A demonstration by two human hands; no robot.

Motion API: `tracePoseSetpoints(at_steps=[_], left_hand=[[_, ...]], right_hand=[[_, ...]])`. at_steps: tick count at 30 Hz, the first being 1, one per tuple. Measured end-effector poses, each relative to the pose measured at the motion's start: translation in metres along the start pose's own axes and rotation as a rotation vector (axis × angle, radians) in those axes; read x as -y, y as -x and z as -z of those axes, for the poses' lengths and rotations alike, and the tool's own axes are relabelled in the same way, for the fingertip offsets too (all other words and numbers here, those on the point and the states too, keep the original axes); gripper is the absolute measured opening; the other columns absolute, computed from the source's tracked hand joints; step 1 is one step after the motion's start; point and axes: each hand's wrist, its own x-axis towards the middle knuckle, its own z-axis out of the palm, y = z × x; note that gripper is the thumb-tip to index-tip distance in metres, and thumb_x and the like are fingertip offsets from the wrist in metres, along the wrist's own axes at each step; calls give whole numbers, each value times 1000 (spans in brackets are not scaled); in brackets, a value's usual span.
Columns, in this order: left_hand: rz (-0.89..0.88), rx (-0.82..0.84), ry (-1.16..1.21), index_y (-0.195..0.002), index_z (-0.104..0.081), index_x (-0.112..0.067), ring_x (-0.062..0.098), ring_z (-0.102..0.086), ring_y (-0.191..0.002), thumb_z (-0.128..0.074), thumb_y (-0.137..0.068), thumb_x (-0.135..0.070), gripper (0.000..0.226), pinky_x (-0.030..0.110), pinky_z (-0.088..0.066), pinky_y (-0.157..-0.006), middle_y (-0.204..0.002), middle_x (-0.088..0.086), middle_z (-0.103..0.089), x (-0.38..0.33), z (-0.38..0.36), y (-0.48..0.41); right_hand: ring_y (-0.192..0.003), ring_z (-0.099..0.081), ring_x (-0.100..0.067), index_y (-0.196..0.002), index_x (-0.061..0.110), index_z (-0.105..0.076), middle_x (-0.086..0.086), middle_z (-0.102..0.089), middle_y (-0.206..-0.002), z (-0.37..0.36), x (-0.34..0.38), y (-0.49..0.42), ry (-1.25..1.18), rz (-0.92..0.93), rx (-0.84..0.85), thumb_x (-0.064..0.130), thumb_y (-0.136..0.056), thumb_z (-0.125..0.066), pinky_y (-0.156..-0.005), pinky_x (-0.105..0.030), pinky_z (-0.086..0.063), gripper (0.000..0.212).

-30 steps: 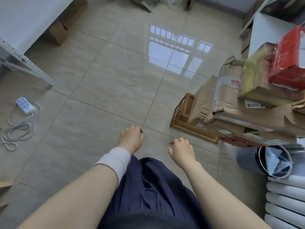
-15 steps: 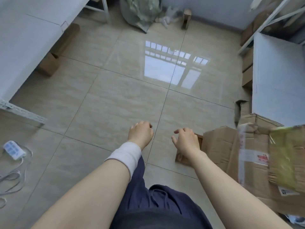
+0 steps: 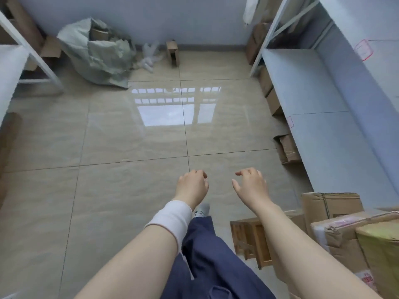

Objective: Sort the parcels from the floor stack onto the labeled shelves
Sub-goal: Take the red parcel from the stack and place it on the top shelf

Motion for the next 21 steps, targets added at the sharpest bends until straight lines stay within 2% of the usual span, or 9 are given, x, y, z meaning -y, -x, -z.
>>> tracePoseSetpoints(at_steps=[12,16,21], left_hand=[[-298,-14,-91,-124,-53,-16,27,-51,-117,-41,-95,-24,33,32,-39,-95,-127,6,-55,-131,100,-178],[-468,21,-153,-126,-52,-18,26,-52,-115,-40,-96,-25,33,31,-40,-90,-127,4,-55,-188,116,-233],[-741,113,-223,-125,-52,-18,24,-50,-117,-39,-96,-26,33,32,-39,-93,-128,3,-54,-261,127,-284]], right_hand=[[-129,-37,-26,-133,15,-45,-8,-45,-137,108,-58,-135,-181,-302,-186,34,-93,-50,-103,-35,-32,44],[-128,-38,-25,-135,13,-42,-9,-45,-136,132,-81,-164,-271,-474,-254,33,-93,-51,-104,-34,-33,47],[-128,-39,-24,-136,13,-40,-8,-45,-136,158,-101,-182,-318,-701,-363,31,-94,-49,-104,-31,-32,47]])
